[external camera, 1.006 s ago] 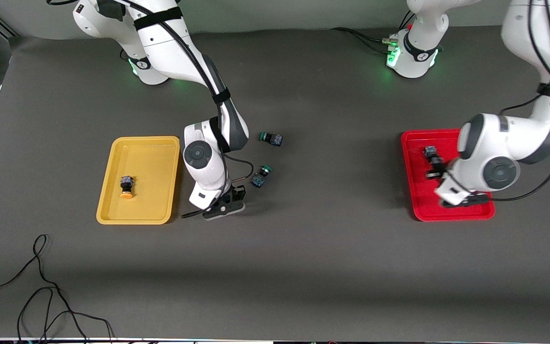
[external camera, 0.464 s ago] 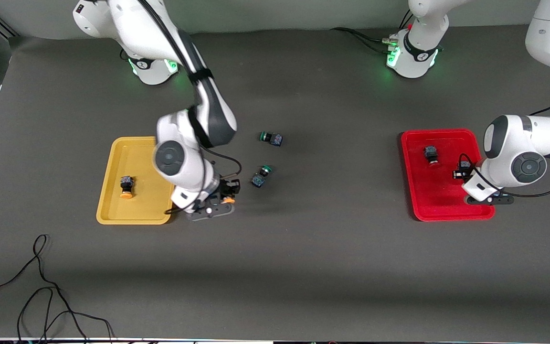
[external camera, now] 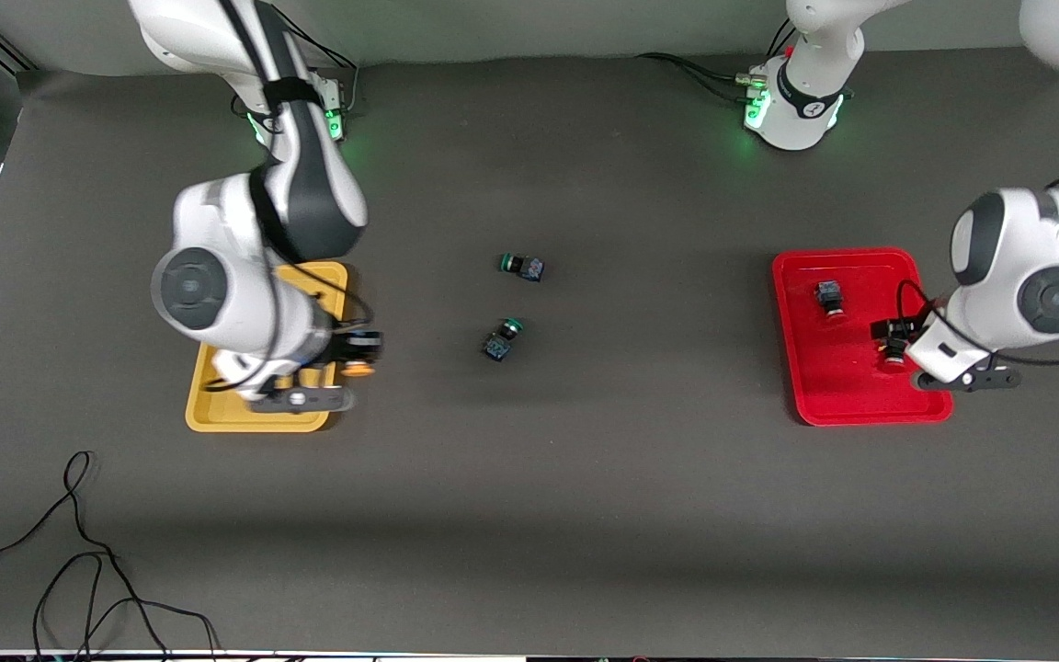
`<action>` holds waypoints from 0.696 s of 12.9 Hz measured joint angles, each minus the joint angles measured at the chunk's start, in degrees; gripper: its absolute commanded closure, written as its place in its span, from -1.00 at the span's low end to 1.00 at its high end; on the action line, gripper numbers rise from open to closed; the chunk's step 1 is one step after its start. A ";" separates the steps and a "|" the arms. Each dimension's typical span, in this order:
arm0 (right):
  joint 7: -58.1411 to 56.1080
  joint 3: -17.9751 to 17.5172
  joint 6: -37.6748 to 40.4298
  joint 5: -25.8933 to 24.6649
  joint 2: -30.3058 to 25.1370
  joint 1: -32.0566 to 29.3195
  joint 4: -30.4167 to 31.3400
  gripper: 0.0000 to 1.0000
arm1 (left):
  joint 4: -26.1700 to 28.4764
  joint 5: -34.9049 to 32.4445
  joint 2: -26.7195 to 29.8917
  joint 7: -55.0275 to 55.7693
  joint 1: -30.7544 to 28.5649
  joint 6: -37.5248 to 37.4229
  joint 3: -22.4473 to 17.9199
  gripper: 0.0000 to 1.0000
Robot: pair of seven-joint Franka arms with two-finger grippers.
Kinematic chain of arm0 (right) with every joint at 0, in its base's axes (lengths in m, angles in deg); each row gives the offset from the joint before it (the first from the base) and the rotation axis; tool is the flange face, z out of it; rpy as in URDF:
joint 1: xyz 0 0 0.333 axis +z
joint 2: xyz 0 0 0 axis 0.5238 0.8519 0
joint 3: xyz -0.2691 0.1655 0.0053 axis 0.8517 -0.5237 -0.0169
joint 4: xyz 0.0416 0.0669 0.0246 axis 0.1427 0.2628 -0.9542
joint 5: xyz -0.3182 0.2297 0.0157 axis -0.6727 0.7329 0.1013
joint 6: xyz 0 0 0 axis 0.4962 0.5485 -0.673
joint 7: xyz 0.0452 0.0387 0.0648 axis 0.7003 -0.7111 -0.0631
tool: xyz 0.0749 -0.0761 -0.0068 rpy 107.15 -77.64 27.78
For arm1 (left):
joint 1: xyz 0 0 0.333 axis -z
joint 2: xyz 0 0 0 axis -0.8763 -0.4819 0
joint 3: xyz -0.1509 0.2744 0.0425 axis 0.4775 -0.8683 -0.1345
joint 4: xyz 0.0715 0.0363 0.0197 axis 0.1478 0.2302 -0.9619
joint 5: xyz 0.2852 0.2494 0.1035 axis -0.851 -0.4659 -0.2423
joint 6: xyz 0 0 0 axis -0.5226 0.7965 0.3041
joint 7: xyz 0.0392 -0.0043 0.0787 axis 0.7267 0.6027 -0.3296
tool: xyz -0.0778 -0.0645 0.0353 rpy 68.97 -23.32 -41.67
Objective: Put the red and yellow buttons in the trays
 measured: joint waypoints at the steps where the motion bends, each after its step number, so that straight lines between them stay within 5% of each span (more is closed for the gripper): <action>1: -1.14 1.56 -0.18 -1.04 -1.84 -0.10 2.94 0.77 | -0.32 1.07 2.76 0.00 0.04 -2.88 1.01 -1.00; 5: -14.85 8.49 -11.10 -1.77 -6.64 -0.74 18.56 0.77 | -4.94 8.25 12.52 -1.11 0.57 -14.54 2.78 -1.00; 9: -19.61 7.78 -27.50 -0.04 -5.79 -0.81 32.33 0.77 | -5.58 12.82 17.64 -1.71 0.82 -14.81 2.82 -1.00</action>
